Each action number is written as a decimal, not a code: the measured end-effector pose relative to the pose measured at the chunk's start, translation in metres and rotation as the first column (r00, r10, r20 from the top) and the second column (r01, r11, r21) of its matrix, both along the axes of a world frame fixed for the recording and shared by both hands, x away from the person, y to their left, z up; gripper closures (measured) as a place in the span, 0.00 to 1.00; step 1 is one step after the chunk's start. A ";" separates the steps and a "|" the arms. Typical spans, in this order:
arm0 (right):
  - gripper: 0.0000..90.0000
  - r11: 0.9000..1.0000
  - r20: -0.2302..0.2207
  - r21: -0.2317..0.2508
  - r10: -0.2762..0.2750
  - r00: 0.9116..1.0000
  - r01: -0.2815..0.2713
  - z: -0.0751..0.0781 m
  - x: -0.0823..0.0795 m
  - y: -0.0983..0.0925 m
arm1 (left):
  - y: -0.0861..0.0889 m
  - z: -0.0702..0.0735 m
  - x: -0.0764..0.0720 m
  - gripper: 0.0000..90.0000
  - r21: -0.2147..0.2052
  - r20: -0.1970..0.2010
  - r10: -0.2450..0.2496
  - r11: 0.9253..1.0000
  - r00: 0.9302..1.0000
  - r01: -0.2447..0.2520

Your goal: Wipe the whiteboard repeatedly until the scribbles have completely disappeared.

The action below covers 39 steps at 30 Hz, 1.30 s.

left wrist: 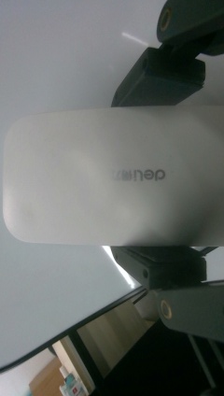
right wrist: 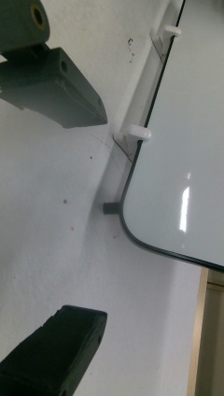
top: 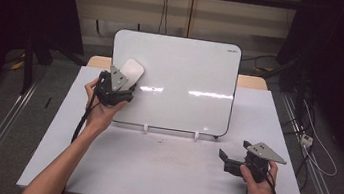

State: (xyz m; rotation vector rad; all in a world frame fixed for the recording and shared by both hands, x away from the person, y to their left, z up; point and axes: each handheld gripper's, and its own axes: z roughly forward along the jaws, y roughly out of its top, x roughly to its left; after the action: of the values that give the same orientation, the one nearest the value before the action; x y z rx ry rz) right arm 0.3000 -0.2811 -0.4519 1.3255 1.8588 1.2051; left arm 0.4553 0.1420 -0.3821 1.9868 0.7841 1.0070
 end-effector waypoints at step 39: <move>0.07 1.000 0.000 -0.001 -0.002 1.000 0.002 0.000 0.001 0.000 | -0.012 0.000 -0.007 0.35 0.031 -0.036 -0.007 0.999 0.999 0.008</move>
State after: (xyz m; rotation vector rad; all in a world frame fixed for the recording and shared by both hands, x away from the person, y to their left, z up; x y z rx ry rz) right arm 0.3007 -0.2810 -0.4521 1.3270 1.8574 1.2029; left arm 0.4486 0.1304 -0.3820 2.0380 0.7839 0.9870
